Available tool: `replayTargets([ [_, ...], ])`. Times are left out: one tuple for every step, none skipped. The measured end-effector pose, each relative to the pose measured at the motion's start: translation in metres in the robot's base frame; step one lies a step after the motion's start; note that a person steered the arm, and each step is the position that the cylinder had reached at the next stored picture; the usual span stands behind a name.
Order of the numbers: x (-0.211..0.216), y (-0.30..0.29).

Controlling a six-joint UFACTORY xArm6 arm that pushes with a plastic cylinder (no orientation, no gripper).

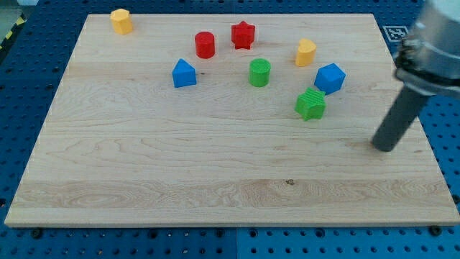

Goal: Separate blue cube from green star

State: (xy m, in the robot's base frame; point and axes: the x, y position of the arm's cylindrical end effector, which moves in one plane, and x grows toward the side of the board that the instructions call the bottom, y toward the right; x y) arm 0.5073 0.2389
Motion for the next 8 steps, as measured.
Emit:
replayTargets([
  [-0.005,0.002],
  [-0.053,0.002],
  [-0.073,-0.001],
  [-0.068,-0.026],
  [-0.073,-0.056],
  [-0.09,-0.073],
  [-0.095,-0.089],
  [-0.095,-0.101],
])
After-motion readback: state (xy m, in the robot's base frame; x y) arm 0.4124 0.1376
